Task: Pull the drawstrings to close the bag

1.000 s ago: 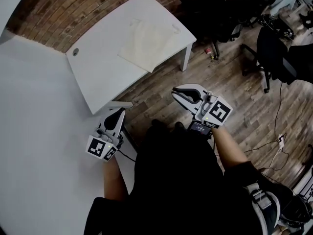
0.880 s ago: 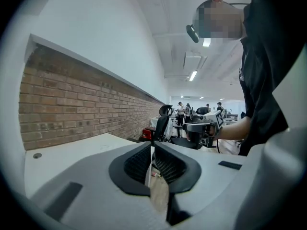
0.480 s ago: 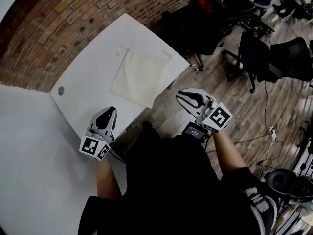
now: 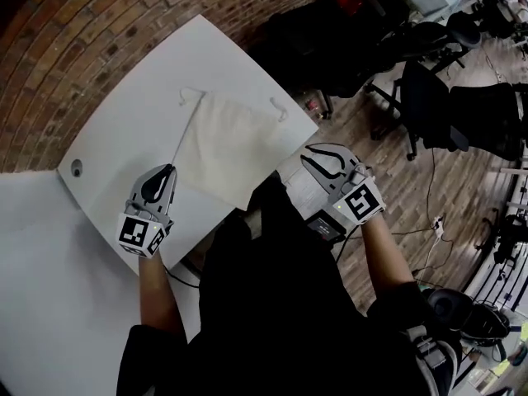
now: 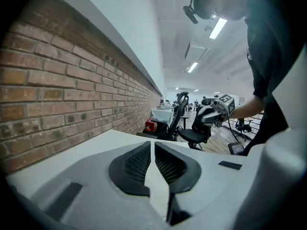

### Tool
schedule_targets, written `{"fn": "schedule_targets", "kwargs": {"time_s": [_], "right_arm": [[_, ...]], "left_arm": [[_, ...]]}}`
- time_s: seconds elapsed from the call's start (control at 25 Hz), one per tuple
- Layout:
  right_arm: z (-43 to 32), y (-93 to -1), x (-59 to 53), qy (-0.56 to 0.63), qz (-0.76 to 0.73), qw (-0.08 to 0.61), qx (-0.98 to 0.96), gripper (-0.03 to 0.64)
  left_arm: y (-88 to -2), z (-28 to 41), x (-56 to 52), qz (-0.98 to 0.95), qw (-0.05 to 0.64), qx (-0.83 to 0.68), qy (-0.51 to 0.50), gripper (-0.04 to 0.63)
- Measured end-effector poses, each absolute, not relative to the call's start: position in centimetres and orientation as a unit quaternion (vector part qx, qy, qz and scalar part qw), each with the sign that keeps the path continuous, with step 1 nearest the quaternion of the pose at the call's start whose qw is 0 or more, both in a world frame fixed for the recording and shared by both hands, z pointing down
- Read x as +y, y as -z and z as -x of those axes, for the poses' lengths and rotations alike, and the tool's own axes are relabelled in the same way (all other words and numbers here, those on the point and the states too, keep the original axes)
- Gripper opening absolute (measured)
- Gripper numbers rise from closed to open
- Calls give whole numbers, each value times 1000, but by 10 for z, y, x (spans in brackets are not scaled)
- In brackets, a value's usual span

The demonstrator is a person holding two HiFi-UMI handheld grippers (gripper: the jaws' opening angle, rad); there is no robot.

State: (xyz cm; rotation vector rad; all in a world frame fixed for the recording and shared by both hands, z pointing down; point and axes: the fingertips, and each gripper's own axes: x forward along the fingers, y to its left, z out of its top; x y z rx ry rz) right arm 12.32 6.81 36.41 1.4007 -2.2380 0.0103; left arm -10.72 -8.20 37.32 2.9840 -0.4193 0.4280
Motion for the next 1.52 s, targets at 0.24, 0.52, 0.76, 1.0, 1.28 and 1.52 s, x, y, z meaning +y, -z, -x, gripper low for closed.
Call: {"fn": "schedule_targets", "kwargs": {"time_s": [0.24,0.52,0.76,1.0,1.28,1.52], "right_arm": [[-182,-420,23,35,-429,328,-841,85],[-202,-497,-13,123,-312,398,-854,112],[-203,-532,-25,196,-241,425,-850,118],[-200,-546,-26,231,-191,439,-847,122],[-196,-549,-32,258,-177,435,-844,127],[-193,-547,-40,284,-187,436,-833,127]], "left_arm": [[-398,69,-103,-963,65,-186,-184,14],[-427,22,-124,-953,74,-216,-200,14],[-452,-11,-120,-948,80,-225,-211,14],[-478,-35,-110,-950,102,-198,-221,14],[-504,-49,-97,-949,89,-166,-252,14],[-515,-54,-89,-947,95,-155,-264,14]]}}
